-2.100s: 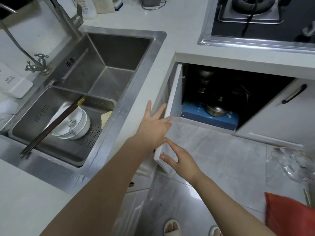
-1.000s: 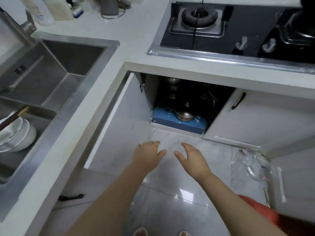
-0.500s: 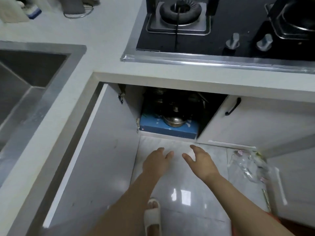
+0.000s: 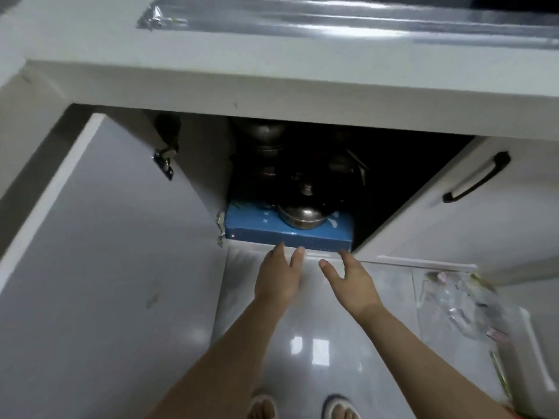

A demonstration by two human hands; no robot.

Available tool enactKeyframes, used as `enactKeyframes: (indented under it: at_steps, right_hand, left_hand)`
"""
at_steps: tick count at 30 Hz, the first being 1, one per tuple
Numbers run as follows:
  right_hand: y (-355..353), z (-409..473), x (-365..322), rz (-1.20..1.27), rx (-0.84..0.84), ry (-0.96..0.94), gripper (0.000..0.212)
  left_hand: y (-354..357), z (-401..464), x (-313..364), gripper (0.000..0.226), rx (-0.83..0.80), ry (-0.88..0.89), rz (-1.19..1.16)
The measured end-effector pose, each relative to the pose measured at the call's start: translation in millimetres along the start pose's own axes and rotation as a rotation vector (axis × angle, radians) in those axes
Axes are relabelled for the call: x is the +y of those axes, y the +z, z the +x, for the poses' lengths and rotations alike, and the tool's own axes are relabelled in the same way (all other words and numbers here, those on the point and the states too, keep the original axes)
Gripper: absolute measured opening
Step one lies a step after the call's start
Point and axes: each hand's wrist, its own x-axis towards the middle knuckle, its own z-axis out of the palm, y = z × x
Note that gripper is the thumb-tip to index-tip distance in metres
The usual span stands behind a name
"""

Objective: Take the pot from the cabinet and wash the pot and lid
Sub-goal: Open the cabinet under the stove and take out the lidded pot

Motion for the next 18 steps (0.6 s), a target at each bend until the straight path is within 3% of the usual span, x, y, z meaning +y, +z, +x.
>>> enactKeyframes:
  at_steps: [5, 10, 18]
  right_hand:
    - [43, 81, 36, 0.14, 0.066, -0.039, 0.07]
    - [83, 156, 60, 0.355, 0.135, -0.078, 0.073]
    - [120, 257, 82, 0.602, 0.289, -0.158, 0.08]
  left_hand:
    - [52, 88, -35, 0.064, 0.109, 0.058, -0.207]
    - [87, 164, -56, 0.073, 0.215, 0.208, -0.267]
    - [114, 260, -62, 0.082, 0.288, 0.112, -0.589]
